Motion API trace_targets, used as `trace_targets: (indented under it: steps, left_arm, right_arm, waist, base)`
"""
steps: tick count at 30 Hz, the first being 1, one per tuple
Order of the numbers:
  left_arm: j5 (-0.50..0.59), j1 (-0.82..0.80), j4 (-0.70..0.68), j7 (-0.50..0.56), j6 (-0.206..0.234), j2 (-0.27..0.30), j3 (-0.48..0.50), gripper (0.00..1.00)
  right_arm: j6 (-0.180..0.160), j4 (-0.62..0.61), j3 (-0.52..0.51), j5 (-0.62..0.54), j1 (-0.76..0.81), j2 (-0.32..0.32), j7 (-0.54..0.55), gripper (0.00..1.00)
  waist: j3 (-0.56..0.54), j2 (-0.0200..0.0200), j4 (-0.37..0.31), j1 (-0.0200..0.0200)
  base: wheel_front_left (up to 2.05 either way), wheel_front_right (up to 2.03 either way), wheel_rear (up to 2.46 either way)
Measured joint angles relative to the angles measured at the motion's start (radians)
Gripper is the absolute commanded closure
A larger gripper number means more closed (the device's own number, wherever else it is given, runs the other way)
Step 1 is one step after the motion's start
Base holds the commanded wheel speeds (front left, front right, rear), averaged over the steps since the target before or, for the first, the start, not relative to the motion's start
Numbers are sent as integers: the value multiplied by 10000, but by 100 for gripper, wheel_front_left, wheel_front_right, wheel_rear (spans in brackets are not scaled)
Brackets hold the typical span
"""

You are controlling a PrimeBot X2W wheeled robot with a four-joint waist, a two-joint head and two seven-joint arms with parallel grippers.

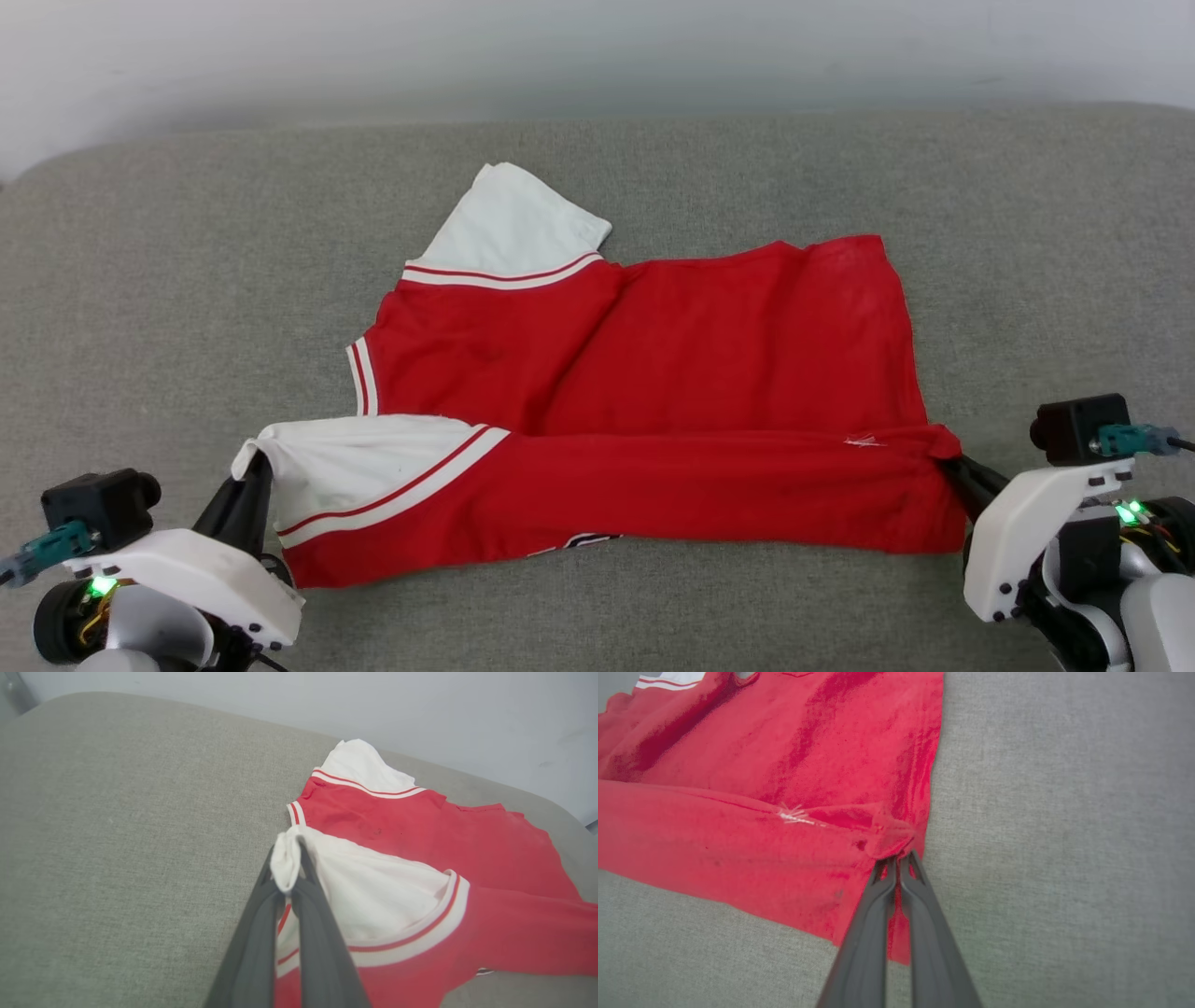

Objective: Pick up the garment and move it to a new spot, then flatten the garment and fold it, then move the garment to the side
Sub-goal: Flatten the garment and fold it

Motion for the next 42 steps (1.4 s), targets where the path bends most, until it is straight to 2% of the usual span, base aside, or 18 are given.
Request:
trace_targets:
  steps: [13, 14, 15, 16, 17, 18, 19, 23, 29, 33, 38, 42]
  left_arm:
    - [-194, -1190, 2504, 644, -940, -520, -1032, 100]
    - [-226, -1264, 2677, 644, -980, -587, -1060, 100]
    - [-263, -1313, 2788, 644, -1037, -662, -1108, 78]
    - [-288, -1332, 2909, 644, -1049, -731, -1131, 53]
    - [-297, -1343, 3009, 621, -1057, -777, -1141, 53]
    - [-322, -1350, 3093, 600, -1083, -807, -1152, 14]
    - [-362, -1356, 3170, 577, -1091, -840, -1143, 0]
    - [-364, -1351, 3233, 508, -1089, -813, -1114, 0]
    - [-359, -1080, 2731, 830, -821, -219, -899, 0]
    - [-418, -960, 2196, 1707, -648, 360, -913, 0]
    - [-836, -620, 1377, 3177, -334, 1141, -857, 0]
    - [-1427, -104, 731, 4322, -46, 1507, -817, 0]
  right_arm:
    - [4, 2437, 1011, 343, -1284, -251, -669, 100]
    - [6, 2550, 1024, 389, -1324, -234, -803, 71]
    - [4, 2627, 1070, 395, -1343, -232, -966, 49]
    - [4, 2715, 1101, 408, -1362, -230, -1158, 0]
    - [4, 2784, 1129, 414, -1372, -228, -1360, 0]
    - [4, 2849, 1162, 414, -1367, -222, -1565, 0]
    - [0, 2876, 1145, 437, -1363, -205, -1795, 0]
    - [-6, 2637, 926, 460, -1202, -151, -2892, 0]
    - [-4, 1659, 447, 27, -709, 102, -4337, 0]
    - [-6, 986, -77, -368, -170, 514, -4617, 0]
    - [-6, 6, -201, -899, 508, 999, -4583, 0]
    - [-4, -598, -196, -995, 1031, 1239, -4464, 0]
  waist:
    - [787, 0, -108, 0]
    - [785, 0, -118, 0]
    - [766, 0, -122, 1]
    - [735, 0, -126, 0]
    - [697, 0, -130, 0]
    - [645, 0, -132, 0]
    - [582, 0, -132, 0]
    - [280, 0, -105, 0]
    - [-292, 0, -143, 0]
    - [-647, 0, -183, -1]
    - [-943, 0, -344, -1]
    - [-1027, 0, -563, -1]
  base:
    - [0, 0, 0]
    - [0, 0, 0]
    - [0, 0, 0]
    - [0, 0, 0]
    - [0, 0, 0]
    - [0, 0, 0]
    - [0, 0, 0]
    - [0, 0, 0]
    - [0, 0, 0]
    - [0, 0, 0]
    - [0, 0, 0]
    - [0, 0, 0]
